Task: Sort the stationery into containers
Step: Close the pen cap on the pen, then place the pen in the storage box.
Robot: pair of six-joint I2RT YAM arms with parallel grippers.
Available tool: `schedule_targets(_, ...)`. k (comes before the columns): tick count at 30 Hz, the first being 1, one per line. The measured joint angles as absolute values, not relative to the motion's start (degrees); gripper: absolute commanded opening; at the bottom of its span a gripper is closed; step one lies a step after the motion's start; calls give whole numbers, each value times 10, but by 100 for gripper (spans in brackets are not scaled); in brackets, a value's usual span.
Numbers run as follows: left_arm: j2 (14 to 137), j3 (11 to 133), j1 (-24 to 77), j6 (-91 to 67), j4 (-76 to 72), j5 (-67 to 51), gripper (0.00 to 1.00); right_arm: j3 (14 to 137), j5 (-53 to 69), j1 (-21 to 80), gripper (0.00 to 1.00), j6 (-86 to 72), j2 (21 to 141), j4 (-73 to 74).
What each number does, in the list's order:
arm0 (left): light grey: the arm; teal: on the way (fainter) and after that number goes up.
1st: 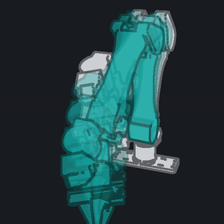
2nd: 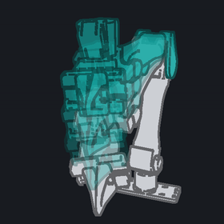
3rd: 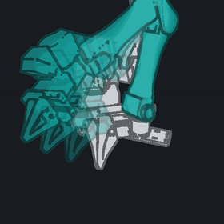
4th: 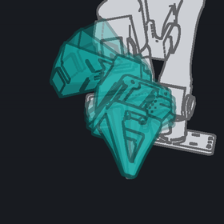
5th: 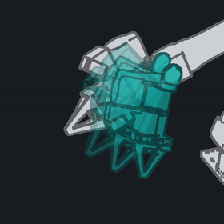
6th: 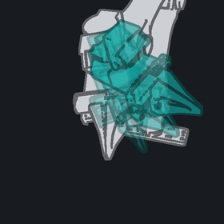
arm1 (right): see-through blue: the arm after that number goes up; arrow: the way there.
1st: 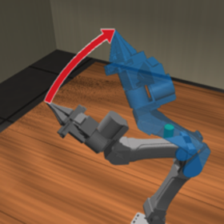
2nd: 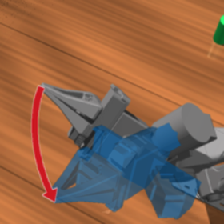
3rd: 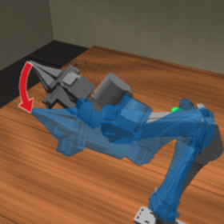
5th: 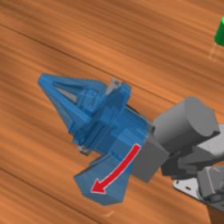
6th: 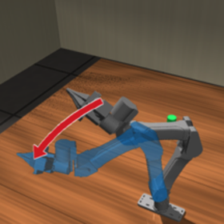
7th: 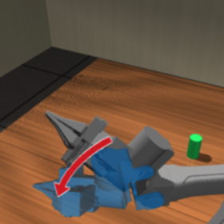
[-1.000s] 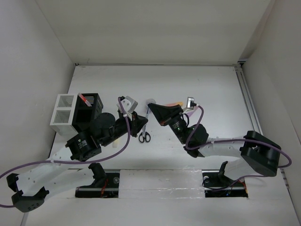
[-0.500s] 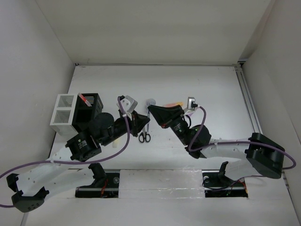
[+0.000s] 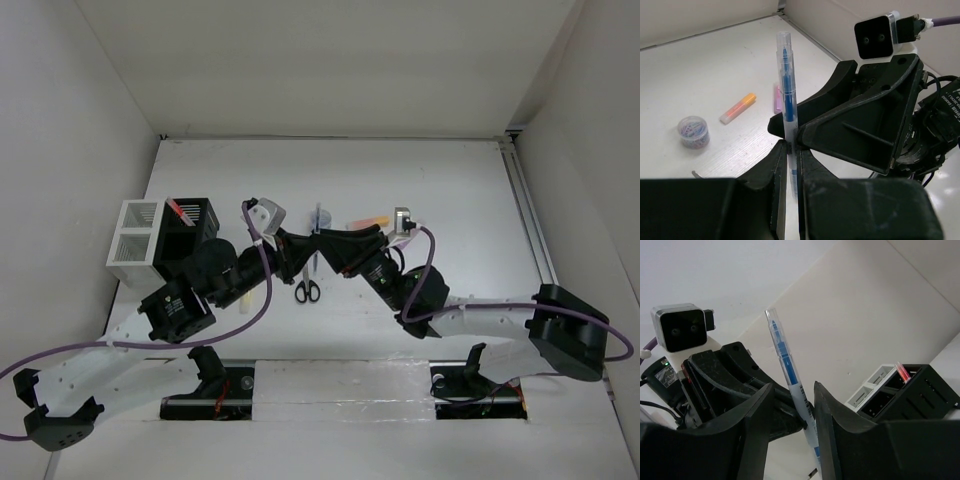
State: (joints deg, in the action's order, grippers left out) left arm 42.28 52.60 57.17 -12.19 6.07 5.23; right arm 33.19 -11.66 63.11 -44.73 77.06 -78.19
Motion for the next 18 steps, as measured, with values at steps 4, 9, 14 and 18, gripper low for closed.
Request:
schedule_targets(4,424,526,571,-124,55,65,0,328,-114,632,60,-445,761,-774)
schedule_targets(9,431,526,571,-127,53,87,0,320,-105,639,77,-440,746,-764)
schedule_targets(14,443,527,572,-134,52,110,0,310,-110,639,83,-430,724,-753)
schedule_targets(18,449,535,571,-145,62,167,0,298,-133,639,87,-415,689,-727)
